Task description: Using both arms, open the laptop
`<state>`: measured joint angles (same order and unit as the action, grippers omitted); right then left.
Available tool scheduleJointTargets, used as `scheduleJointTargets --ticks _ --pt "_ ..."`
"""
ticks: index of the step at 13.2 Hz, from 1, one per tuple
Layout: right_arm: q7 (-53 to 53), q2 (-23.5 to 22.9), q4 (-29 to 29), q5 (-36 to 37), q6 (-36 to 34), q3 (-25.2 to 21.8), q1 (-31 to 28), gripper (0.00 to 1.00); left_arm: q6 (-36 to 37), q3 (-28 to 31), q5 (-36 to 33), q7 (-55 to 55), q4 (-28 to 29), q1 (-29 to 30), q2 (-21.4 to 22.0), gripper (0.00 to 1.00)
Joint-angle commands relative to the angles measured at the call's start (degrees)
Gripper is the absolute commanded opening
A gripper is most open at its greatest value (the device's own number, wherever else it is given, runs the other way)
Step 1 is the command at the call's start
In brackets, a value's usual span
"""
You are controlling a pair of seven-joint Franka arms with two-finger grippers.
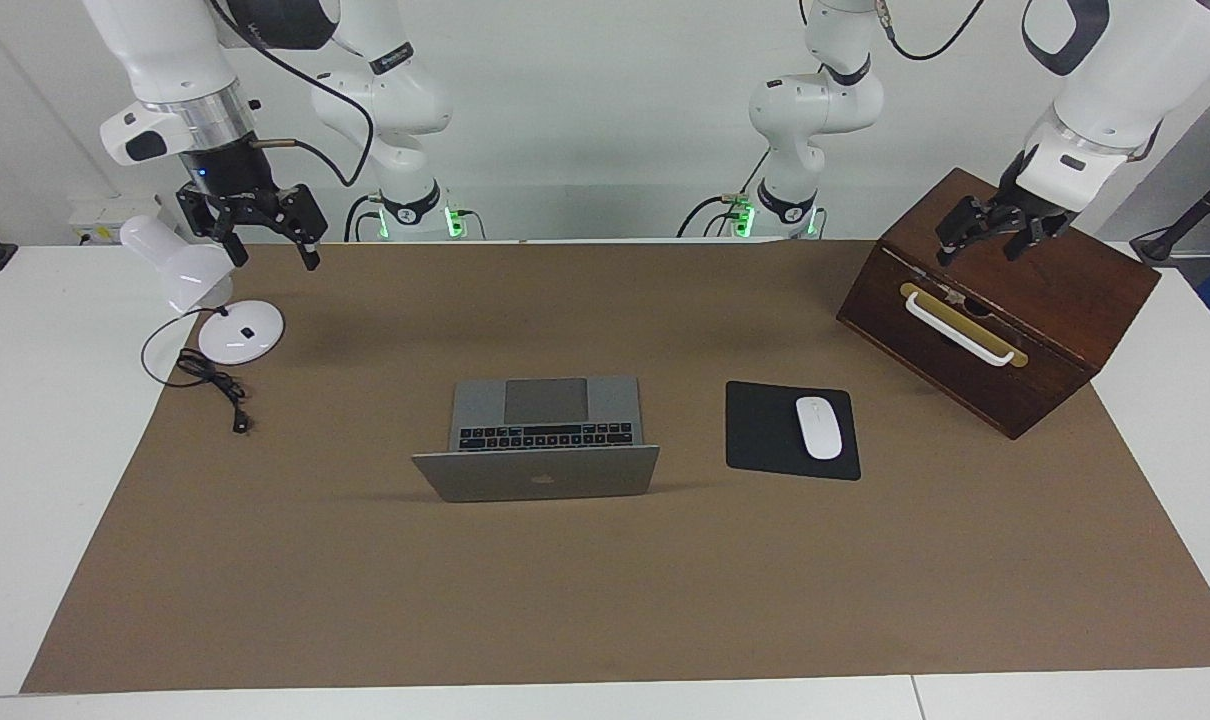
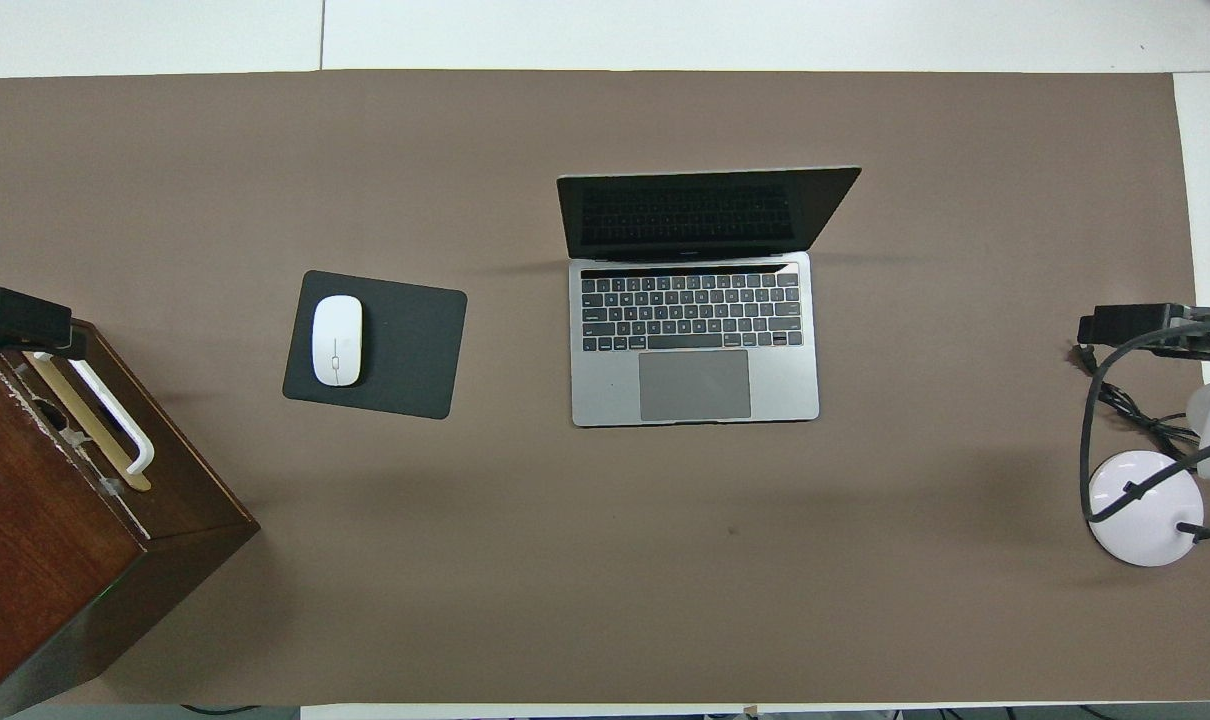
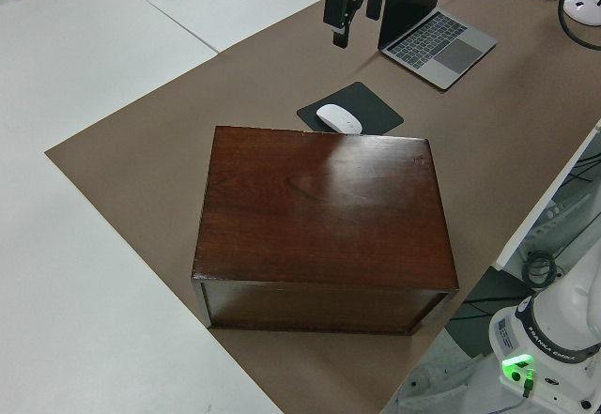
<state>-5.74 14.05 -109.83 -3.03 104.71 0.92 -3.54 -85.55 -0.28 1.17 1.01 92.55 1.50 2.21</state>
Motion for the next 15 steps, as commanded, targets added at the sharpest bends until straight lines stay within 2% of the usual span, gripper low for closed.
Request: scheduleJointTargets --ticks 1,3,5,7,9,15 --pt "0.6 -0.9 0.4 2.8 0.6 -1.4 1.3 1.00 0.6 -0.3 -1.1 -0.7 -1.0 0.6 -0.5 1.00" --pt "0.9 -1.0 0.2 5.9 0.6 -2.6 1.3 1.00 0.4 -0.3 -1.1 -0.7 -0.9 0.6 -0.4 1.00" --pt "1.9 -1.3 0.2 6.3 0.7 -4.7 1.5 1.00 0.3 -0.3 -1.1 -0.7 -0.9 0.8 -0.4 1.00" --pt "2.0 -1.9 0.2 6.9 1.2 -4.8 1.4 1.00 0.3 -0.3 -1.1 -0.7 -0.9 0.8 -0.4 1.00" --pt "2.6 -3.1 0.8 7.0 2.0 -4.9 1.5 0.95 0.3 -0.3 -1.1 -0.7 -0.9 0.9 -0.4 1.00" --pt "2.6 -6.8 7.9 6.0 -2.7 -4.8 1.4 0.95 0.4 -0.2 -1.1 -0.7 -1.0 0.9 -0.4 1.00"
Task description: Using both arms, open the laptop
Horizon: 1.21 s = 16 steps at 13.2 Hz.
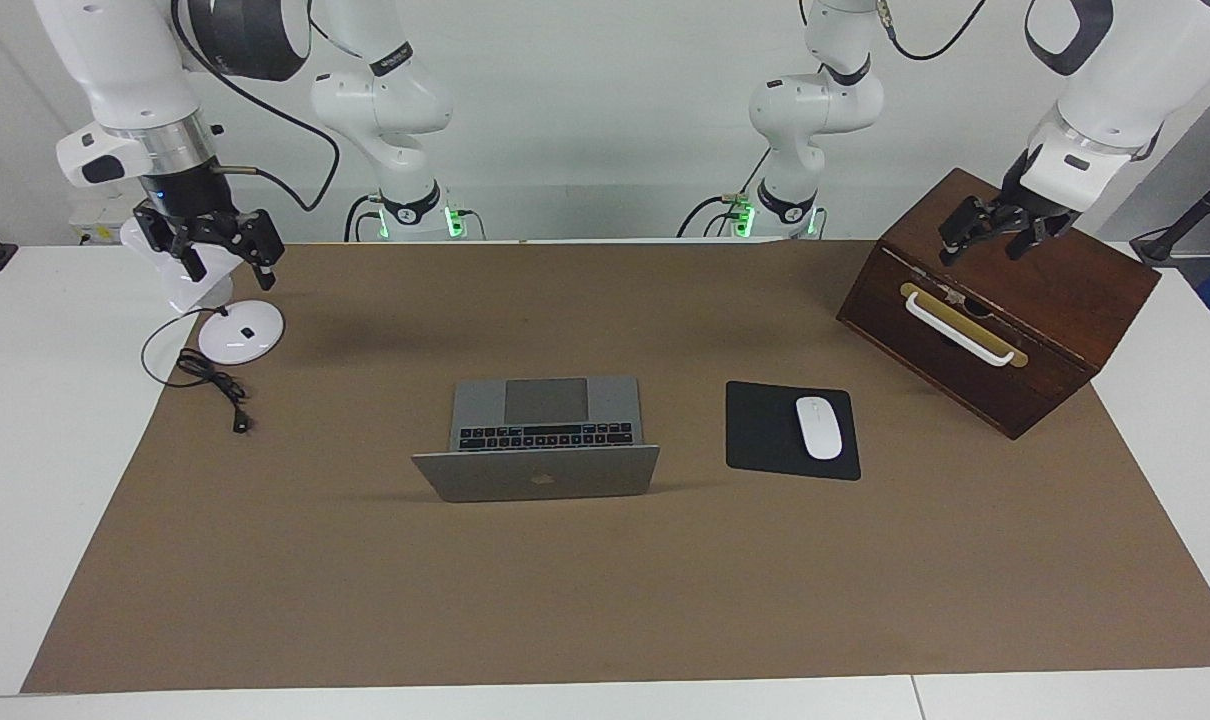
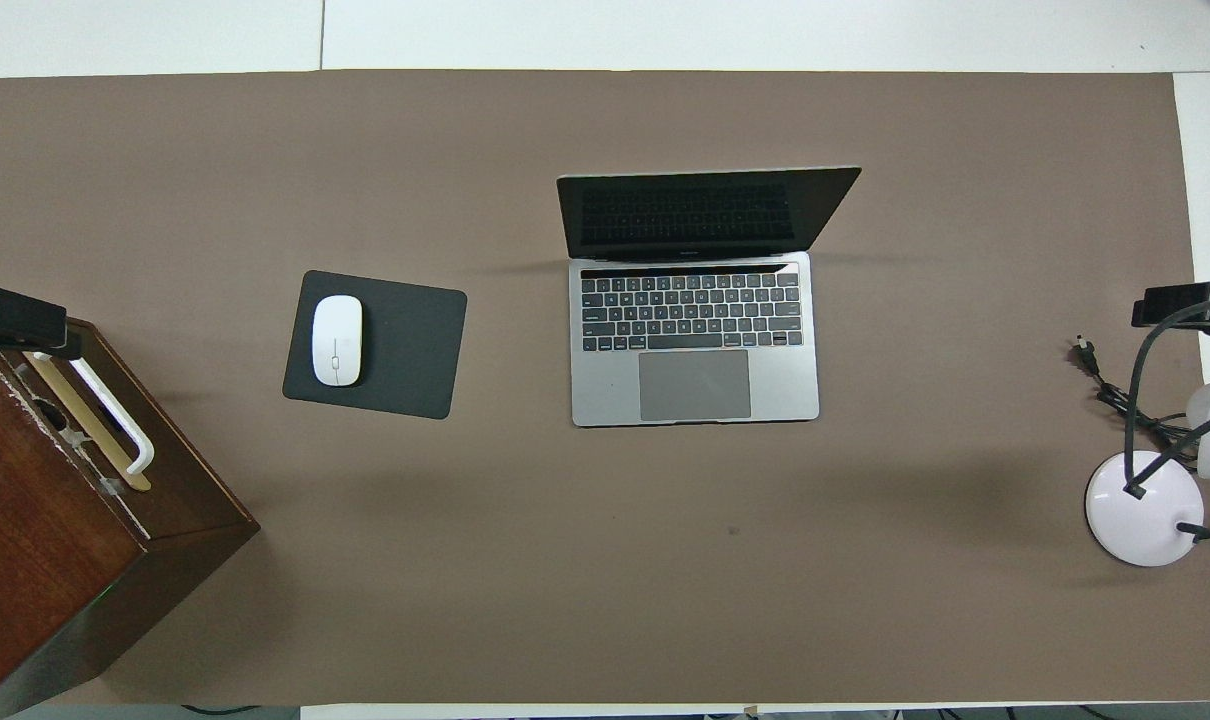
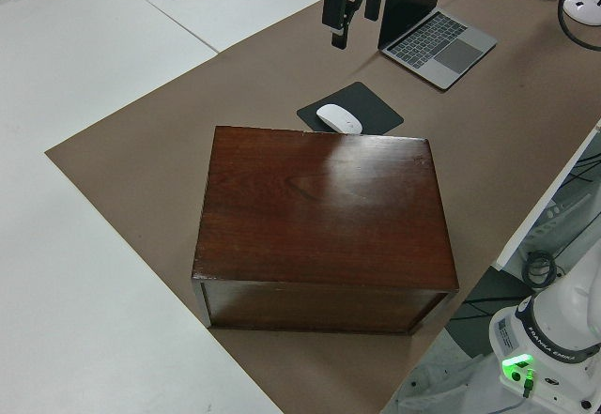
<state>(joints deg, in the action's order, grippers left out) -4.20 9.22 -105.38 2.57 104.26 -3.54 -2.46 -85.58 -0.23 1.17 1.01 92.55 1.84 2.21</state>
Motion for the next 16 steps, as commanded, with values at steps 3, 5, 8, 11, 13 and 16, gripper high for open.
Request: scheduleJointTargets --ticks 3,5,8,11,13,16 --pt "1.1 -2.3 3.8 0.3 -2.3 -0.3 0.3 0.95 0.3 -0.3 -1.1 -0.7 -1.0 0.5 -0.4 1.00" --pt "1.1 -2.6 4.3 0.4 -2.3 -0.3 0.3 0.95 0.3 -0.3 -1.0 -0.7 -1.0 0.5 -0.4 1.00" --pt "1.1 -5.3 9.0 0.4 -5.8 -0.3 0.3 0.95 0.3 -0.3 -1.0 -0.6 -0.9 0.5 -0.4 1.00" --pt "1.1 -5.7 9.6 0.8 -6.3 -0.3 0.3 0.96 0.1 -0.3 -1.0 -0.6 -0.9 0.5 -0.4 1.00" --pt "1.1 -5.7 9.5 0.8 -6.3 -0.3 0.3 1.00 0.1 -0.3 -1.0 -0.6 -0.9 0.5 -0.4 1.00" --pt "1.1 -5.7 9.5 0.9 -6.2 -0.3 0.3 1.00 0.1 -0.3 -1.0 -0.6 -0.9 0.5 -0.5 1.00"
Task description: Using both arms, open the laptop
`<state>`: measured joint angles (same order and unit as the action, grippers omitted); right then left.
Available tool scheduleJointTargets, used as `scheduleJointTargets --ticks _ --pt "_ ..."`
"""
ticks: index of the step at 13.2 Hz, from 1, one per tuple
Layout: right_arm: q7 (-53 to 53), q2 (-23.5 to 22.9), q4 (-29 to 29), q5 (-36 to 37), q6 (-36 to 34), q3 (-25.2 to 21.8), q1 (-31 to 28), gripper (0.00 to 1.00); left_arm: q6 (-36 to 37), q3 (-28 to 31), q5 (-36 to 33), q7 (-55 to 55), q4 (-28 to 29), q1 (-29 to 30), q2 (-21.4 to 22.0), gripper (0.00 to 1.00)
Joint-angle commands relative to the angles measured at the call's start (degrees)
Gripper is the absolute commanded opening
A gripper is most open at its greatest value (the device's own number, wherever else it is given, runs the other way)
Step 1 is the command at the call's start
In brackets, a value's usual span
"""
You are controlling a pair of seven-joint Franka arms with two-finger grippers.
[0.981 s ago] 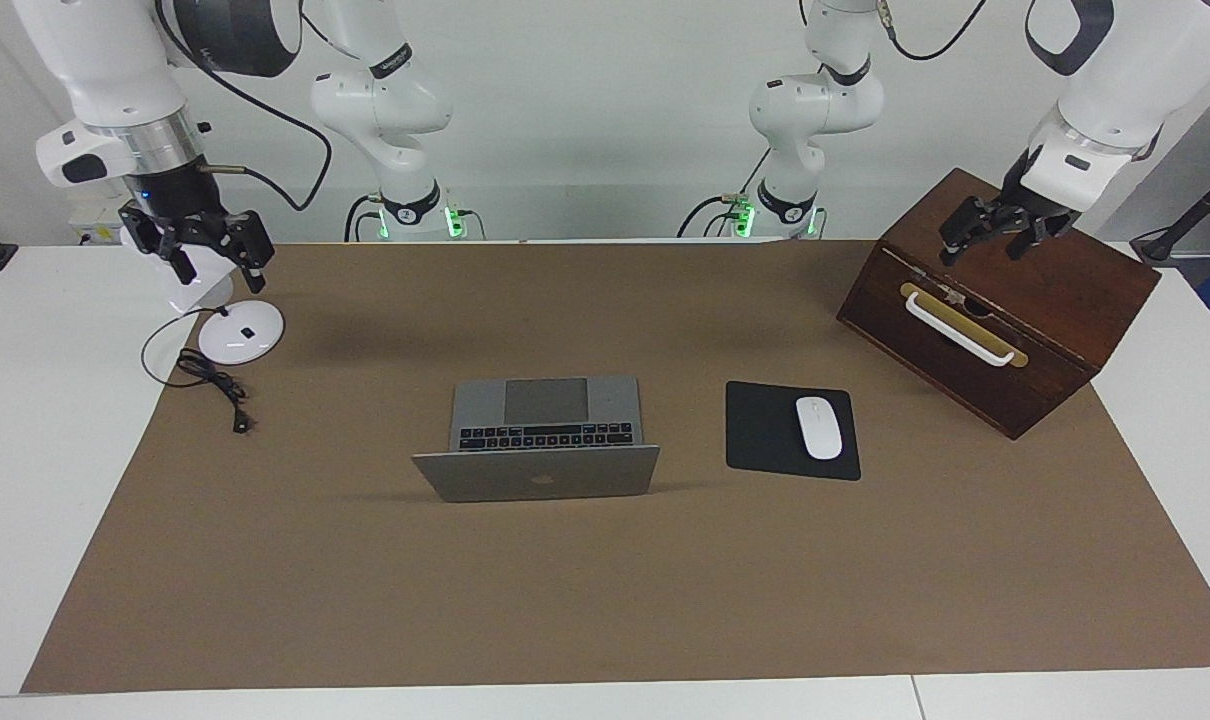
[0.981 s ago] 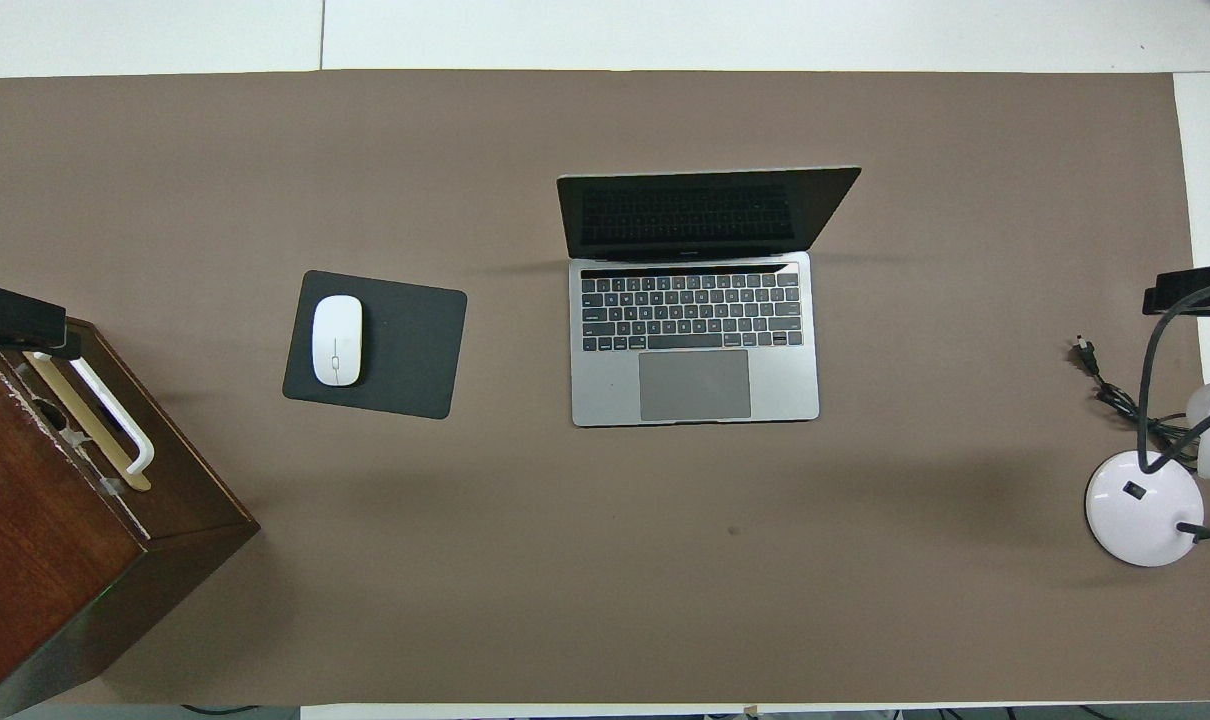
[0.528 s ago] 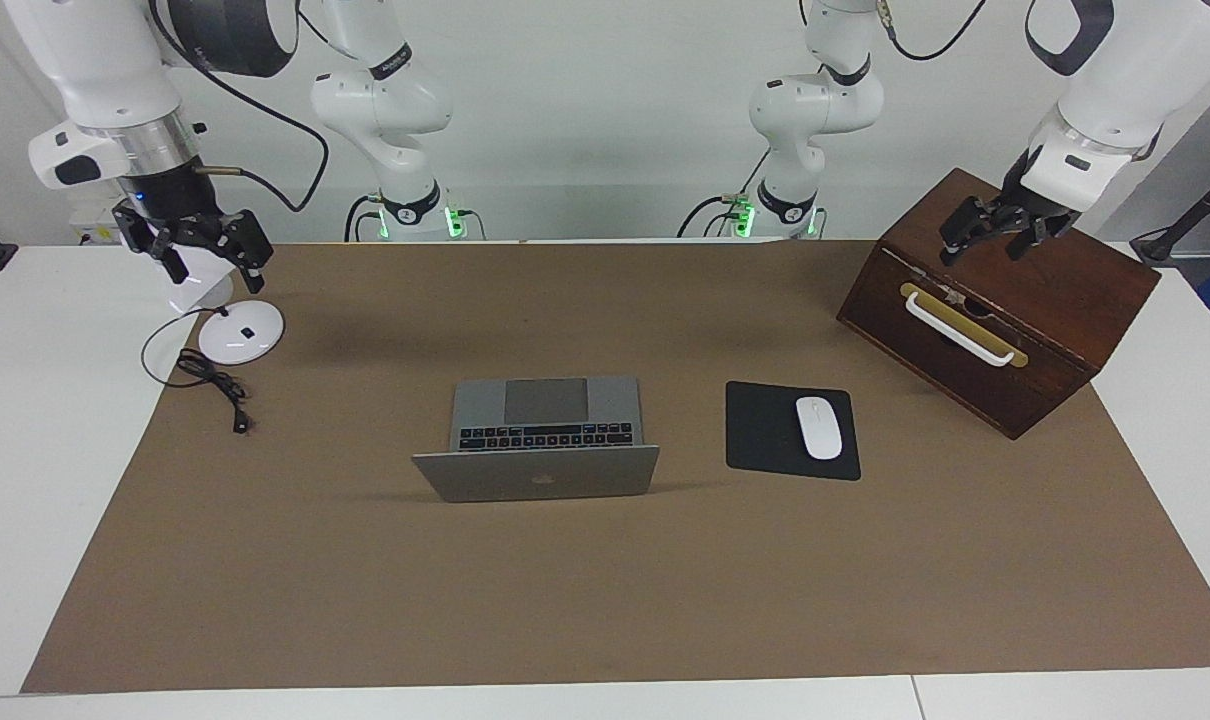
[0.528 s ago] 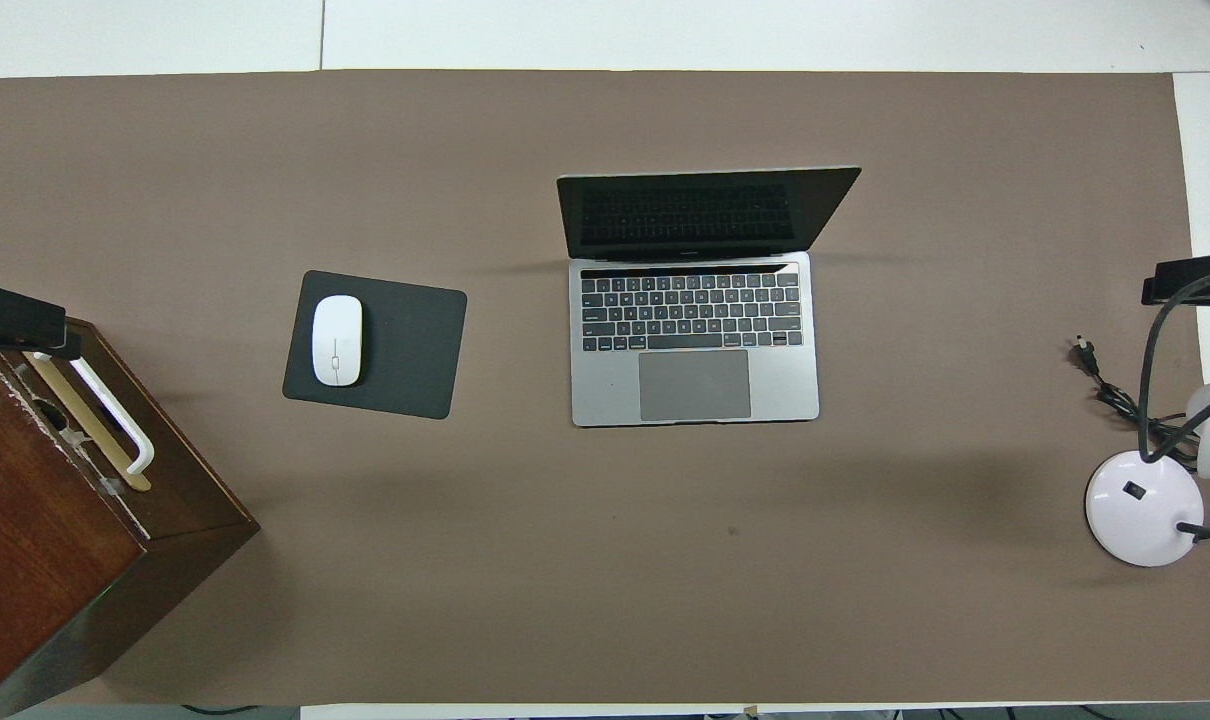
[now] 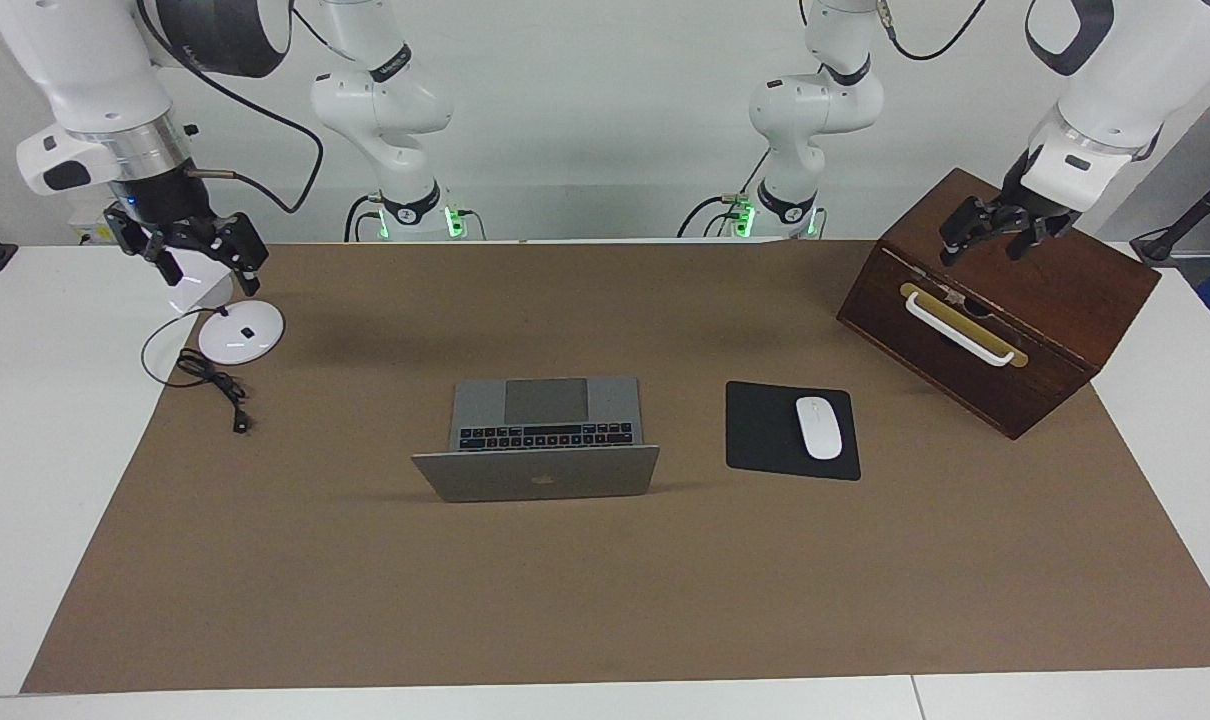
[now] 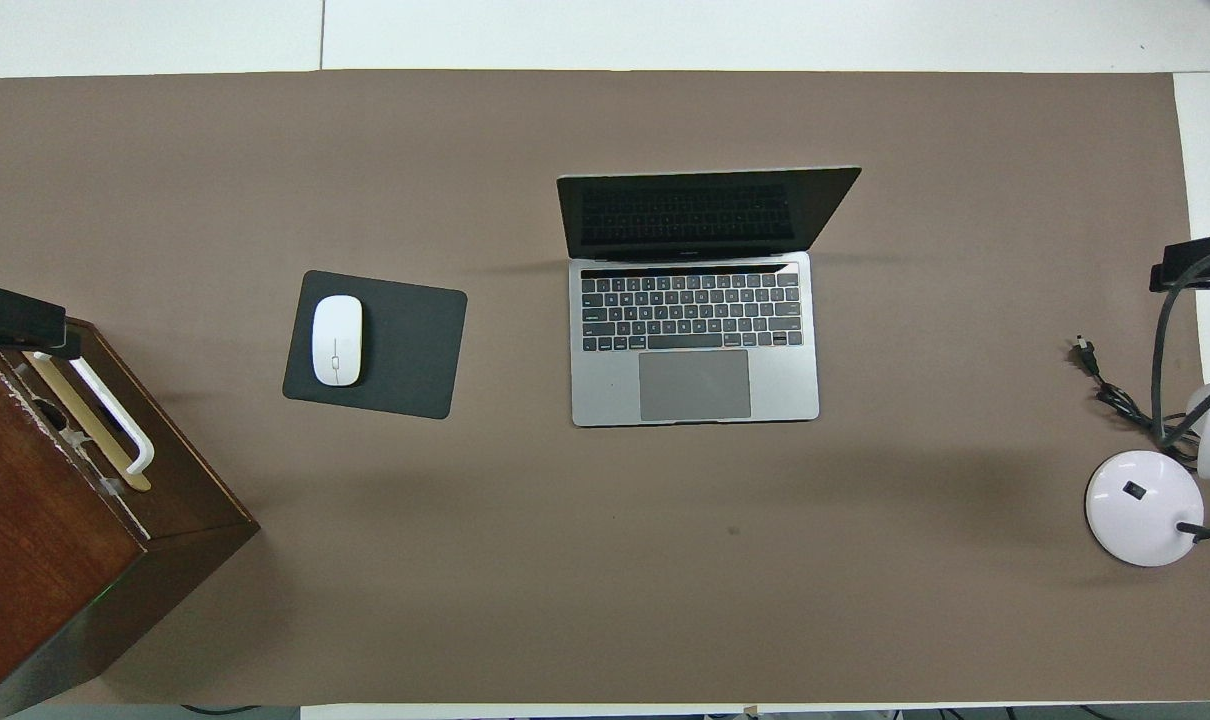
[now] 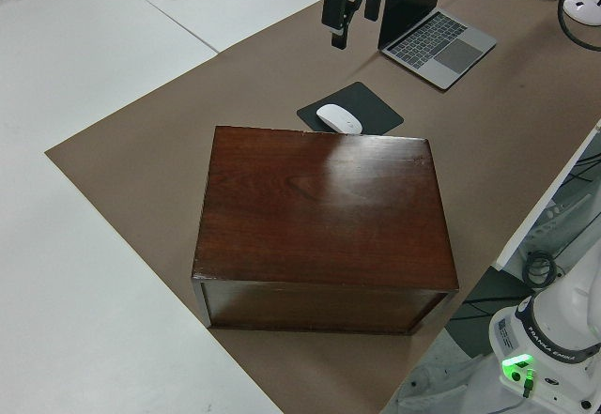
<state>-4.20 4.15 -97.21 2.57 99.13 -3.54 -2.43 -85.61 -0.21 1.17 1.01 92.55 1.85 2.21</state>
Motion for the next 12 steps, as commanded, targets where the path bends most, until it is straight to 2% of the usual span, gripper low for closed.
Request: scheduleJointTargets --ticks 1,12 --pt "1.1 -0.6 1.3 0.9 -1.0 -0.3 0.4 1.00 0.1 -0.3 -1.0 -0.6 -0.9 0.5 -0.4 1.00" --pt "1.8 -0.6 1.8 0.7 -1.7 -0.2 0.3 1.00 0.1 -0.2 -0.9 -0.6 -0.9 0.6 -0.4 1.00"
